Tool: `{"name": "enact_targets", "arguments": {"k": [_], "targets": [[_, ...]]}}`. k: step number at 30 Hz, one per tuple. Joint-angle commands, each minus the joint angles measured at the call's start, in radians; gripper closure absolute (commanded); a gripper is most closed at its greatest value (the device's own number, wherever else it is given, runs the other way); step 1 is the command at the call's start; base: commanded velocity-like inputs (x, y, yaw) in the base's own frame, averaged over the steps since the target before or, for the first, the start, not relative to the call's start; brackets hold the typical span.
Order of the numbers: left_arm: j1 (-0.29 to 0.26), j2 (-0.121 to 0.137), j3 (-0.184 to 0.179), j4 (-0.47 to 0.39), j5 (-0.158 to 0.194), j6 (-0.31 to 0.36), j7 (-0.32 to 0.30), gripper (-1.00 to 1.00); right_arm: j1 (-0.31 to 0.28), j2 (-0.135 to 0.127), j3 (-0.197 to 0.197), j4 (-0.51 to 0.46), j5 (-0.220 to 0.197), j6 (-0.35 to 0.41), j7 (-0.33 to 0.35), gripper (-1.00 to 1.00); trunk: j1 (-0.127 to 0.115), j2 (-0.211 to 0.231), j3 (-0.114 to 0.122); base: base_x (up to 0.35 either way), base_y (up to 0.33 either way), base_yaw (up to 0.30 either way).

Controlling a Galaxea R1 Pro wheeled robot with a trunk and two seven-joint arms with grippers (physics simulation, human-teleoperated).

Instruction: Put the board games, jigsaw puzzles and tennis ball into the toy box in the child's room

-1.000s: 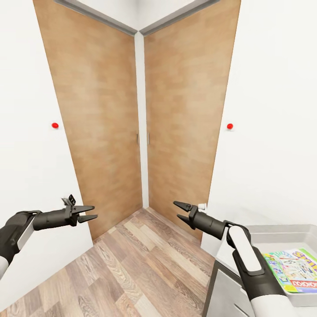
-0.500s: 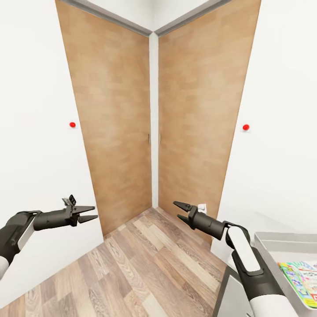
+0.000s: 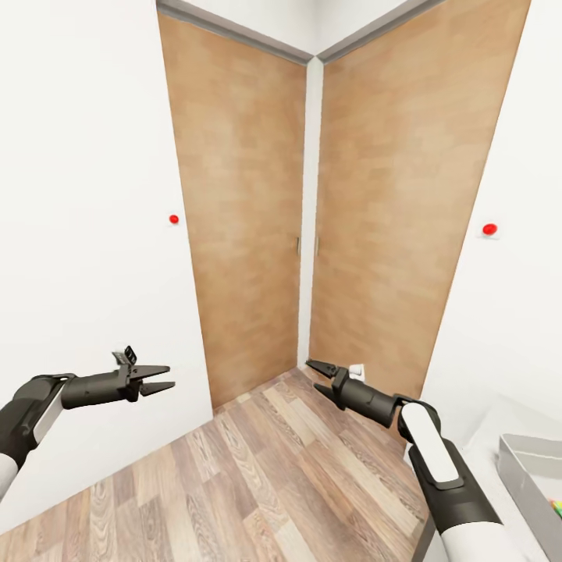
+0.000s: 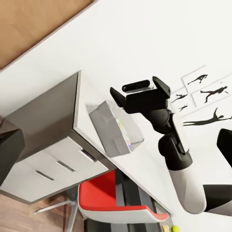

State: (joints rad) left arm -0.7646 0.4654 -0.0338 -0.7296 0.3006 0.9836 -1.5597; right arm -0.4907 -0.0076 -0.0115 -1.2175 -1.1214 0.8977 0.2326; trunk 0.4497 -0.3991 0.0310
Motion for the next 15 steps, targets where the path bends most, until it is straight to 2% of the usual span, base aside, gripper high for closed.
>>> {"name": "enact_targets", "arguments": {"k": [1, 8, 15], "targets": [[-0.001, -0.001, -0.004, 0.001, 0.001, 0.011, -0.004, -1.00, 0.000, 0.000, -0.001, 0.004, 0.006, 0.002, 0.004, -1.00, 0.000, -0.001, 0.000, -0.048, 0.000, 0.287], [-0.001, -0.005, -0.004, 0.001, 0.002, 0.012, -0.004, -1.00, 0.000, 0.000, -0.001, 0.024, 0.006, -0.004, -0.011, -1.00, 0.000, -0.001, 0.000, -0.093, 0.000, 0.287], [0.000, -0.005, -0.003, 0.003, 0.003, 0.012, -0.004, -1.00, 0.000, 0.000, -0.001, 0.032, 0.006, -0.005, -0.014, -1.00, 0.000, -0.001, 0.000, -0.032, 0.000, 0.287]]}}
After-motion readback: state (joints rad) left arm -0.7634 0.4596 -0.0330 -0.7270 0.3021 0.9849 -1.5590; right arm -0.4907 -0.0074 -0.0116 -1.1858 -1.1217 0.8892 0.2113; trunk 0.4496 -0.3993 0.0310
